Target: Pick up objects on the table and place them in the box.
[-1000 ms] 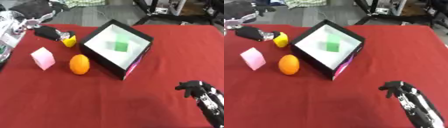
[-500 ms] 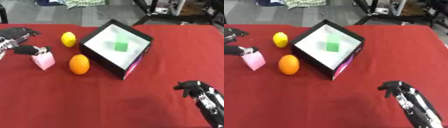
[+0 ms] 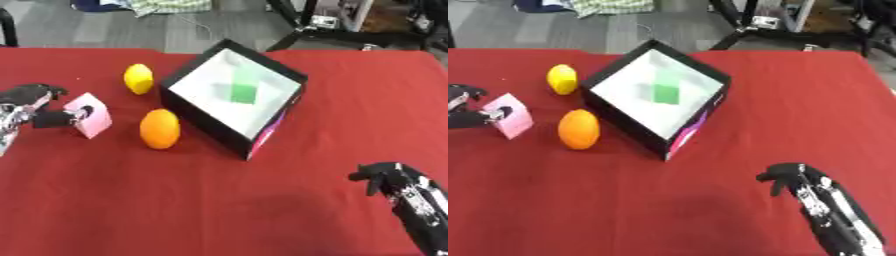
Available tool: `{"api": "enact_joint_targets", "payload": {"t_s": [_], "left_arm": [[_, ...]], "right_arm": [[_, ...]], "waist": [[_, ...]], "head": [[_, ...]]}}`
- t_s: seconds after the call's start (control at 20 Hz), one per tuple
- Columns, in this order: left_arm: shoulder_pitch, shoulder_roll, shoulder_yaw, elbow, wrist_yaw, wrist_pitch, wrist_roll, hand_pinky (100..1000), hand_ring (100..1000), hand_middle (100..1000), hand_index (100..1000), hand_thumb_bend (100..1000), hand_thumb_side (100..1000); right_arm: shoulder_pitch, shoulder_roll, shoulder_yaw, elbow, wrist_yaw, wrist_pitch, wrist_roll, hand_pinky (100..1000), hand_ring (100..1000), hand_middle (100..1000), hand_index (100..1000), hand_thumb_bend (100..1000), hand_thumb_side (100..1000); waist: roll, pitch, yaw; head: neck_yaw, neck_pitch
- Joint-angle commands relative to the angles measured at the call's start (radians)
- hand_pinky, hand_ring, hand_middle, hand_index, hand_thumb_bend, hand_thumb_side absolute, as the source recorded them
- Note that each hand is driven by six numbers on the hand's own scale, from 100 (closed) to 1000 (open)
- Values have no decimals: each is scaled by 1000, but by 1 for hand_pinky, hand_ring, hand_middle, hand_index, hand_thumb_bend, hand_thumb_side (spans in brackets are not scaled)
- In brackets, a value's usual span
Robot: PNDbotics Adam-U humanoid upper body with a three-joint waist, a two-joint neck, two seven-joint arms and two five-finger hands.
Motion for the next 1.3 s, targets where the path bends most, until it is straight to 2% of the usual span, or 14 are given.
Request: {"api": "enact_joint_targets", "payload": {"t_s": [0.05,0.15,0.3,0.45,0.5,0.55,0.65,0.7,0.75,0.8,0.9,1.0,1.1,1.3], "left_arm": [[-3,1,-3,26,17,-4,16,771,681,787,932,311,902],[0,-5,-7,32,43,-16,10,775,680,784,932,307,925],[2,-1,-12,23,74,-42,-15,781,689,789,936,377,1000],[3,7,-18,2,73,-69,-44,781,699,795,939,433,1000],[4,8,-20,-5,66,-77,-55,780,697,790,934,415,992],[5,8,-22,-10,59,-84,-63,778,693,784,928,391,957],[7,5,-22,-14,45,-92,-74,769,663,747,886,229,678],[7,4,-21,-14,38,-92,-74,760,633,704,852,156,470],[7,2,-19,-15,34,-90,-68,750,609,650,815,119,308],[7,1,-18,-16,32,-87,-58,738,573,592,770,100,195],[6,1,-13,-23,35,-78,-26,724,532,534,718,100,201],[4,5,-9,-33,47,-69,10,719,517,516,703,100,209],[-3,11,-2,-52,70,-61,40,719,507,505,695,100,222],[-38,47,12,-133,146,-50,74,724,498,496,692,100,241]], "right_arm": [[0,-11,-1,-24,4,0,-4,1000,716,411,686,100,658],[0,-10,-1,-24,4,0,-6,1000,716,411,686,100,673],[0,-10,-2,-24,5,1,-8,1000,716,411,686,100,696],[0,-10,-1,-24,6,3,-10,1000,716,411,687,100,681],[-1,-10,0,-24,6,2,-9,1000,716,411,687,100,668],[-1,-11,0,-24,6,2,-8,1000,716,411,687,100,667],[0,-11,0,-24,6,1,-7,1000,716,411,687,100,665],[0,-11,-1,-24,6,1,-7,1000,716,411,687,100,670],[0,-11,-1,-24,6,1,-7,1000,716,411,687,100,694],[0,-10,-2,-24,7,2,-9,1000,716,411,687,100,710],[0,-10,-3,-24,8,3,-12,1000,716,411,687,100,703],[0,-10,-3,-24,9,3,-14,1000,716,411,687,100,702],[0,-10,-3,-24,9,3,-14,1000,716,411,687,100,663],[1,-11,-3,-24,8,0,-11,1000,716,411,687,100,658]], "waist": [[12,-11,0],[12,-11,0],[12,-11,-1],[13,-11,-2],[13,-11,-2],[13,-11,-2],[13,-11,-2],[13,-11,-2],[13,-10,-2],[13,-10,-2],[13,-9,-2],[13,-9,-2],[13,-10,-2],[13,-12,-2]], "head": [[-5,-1],[-5,-1],[-5,-1],[-6,-1],[-7,-1],[-7,-1],[-8,-1],[-8,-1],[-9,-1],[-9,-1],[-10,-1],[-10,-1],[-12,-1],[-14,-1]]}}
